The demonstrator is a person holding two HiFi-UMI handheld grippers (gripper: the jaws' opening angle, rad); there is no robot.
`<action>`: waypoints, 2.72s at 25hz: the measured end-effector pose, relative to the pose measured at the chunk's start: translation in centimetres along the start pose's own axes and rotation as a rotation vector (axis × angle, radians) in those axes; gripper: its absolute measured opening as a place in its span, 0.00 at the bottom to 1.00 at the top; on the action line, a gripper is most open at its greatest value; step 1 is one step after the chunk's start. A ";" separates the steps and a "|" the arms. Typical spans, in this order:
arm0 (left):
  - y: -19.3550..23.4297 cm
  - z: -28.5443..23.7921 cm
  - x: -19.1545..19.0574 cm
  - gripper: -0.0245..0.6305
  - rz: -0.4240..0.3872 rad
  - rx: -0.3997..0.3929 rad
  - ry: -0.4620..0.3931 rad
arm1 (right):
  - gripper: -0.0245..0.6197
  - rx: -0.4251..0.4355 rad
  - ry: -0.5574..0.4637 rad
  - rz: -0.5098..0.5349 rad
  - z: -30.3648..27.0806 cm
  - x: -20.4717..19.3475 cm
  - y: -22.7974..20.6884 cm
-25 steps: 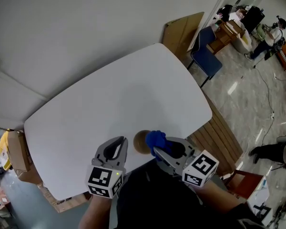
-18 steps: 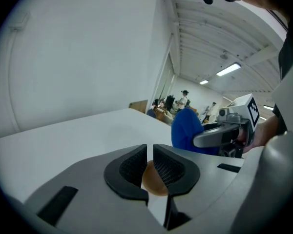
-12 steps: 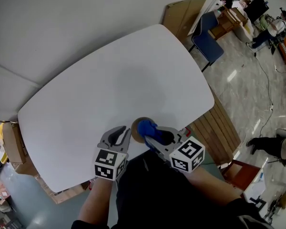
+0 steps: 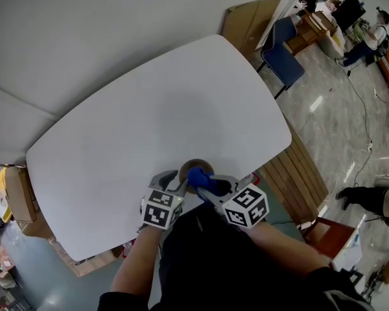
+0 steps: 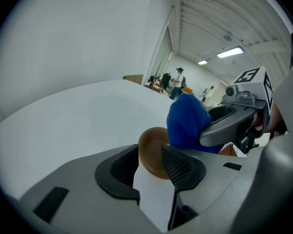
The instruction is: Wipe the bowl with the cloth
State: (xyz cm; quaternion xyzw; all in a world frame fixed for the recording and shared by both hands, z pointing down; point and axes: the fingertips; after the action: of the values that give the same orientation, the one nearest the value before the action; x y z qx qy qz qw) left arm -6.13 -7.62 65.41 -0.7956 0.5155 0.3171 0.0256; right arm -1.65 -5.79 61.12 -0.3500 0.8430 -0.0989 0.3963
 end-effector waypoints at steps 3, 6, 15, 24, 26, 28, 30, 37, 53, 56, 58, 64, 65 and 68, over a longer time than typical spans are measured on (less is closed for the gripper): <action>0.4 -0.8 -0.7 0.29 -0.001 0.013 0.041 | 0.18 0.002 0.033 0.001 -1.0 -0.9 -0.2; 0.8 -1.6 -1.4 0.29 -0.002 0.027 0.078 | 0.18 0.001 0.062 -0.002 -1.7 -1.6 -0.5; 1.4 -3.3 -3.1 0.29 0.048 -0.019 0.144 | 0.18 0.001 0.158 -0.017 -3.6 -3.9 -1.2; 0.8 -3.9 -2.4 0.10 0.097 -0.079 0.161 | 0.18 -0.007 0.213 0.017 -4.2 -4.4 -0.8; 0.7 -3.9 -2.0 0.07 0.098 -0.066 0.162 | 0.18 -0.009 0.223 0.026 -4.0 -4.8 -0.8; 0.8 -3.8 -1.6 0.07 0.091 -0.046 0.157 | 0.18 -0.011 0.228 0.030 -3.8 -5.0 -0.7; 0.8 -3.5 -1.1 0.07 0.106 -0.036 0.142 | 0.18 -0.015 0.228 0.032 -3.6 -4.9 -0.7; 1.1 0.0 3.6 0.07 0.167 0.067 -0.032 | 0.18 -0.017 0.151 0.042 -2.1 -1.3 -0.3; 1.3 8.2 11.8 0.09 0.092 0.177 -0.247 | 0.18 -0.258 -0.070 0.203 3.7 9.9 -3.4; 0.7 9.1 12.3 0.09 0.071 0.185 -0.276 | 0.18 -0.262 -0.116 0.189 4.8 11.6 -3.6; 0.2 9.9 12.8 0.10 0.043 0.199 -0.298 | 0.18 -0.253 -0.144 0.173 5.4 12.5 -3.3; -1.1 12.0 14.9 0.10 -0.077 0.245 -0.335 | 0.18 -0.211 -0.203 0.157 6.2 15.0 -1.7; -1.3 12.3 15.2 0.10 -0.091 0.249 -0.344 | 0.18 -0.207 -0.210 0.163 6.2 15.4 -1.3; -1.8 13.3 16.1 0.10 -0.118 0.261 -0.383 | 0.18 -0.188 -0.226 0.181 6.2 16.3 -0.2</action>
State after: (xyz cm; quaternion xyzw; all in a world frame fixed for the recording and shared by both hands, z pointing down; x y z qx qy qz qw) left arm -6.64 -14.82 45.78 -0.7396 0.4905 0.3911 0.2438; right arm -4.20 -16.19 47.34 -0.3169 0.8268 0.0565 0.4613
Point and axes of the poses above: the fingertips, and each gripper's own axes: z backward along the fingers, y to its left, x out of its top, and after that the axes turned 9 degrees about y, right-handed
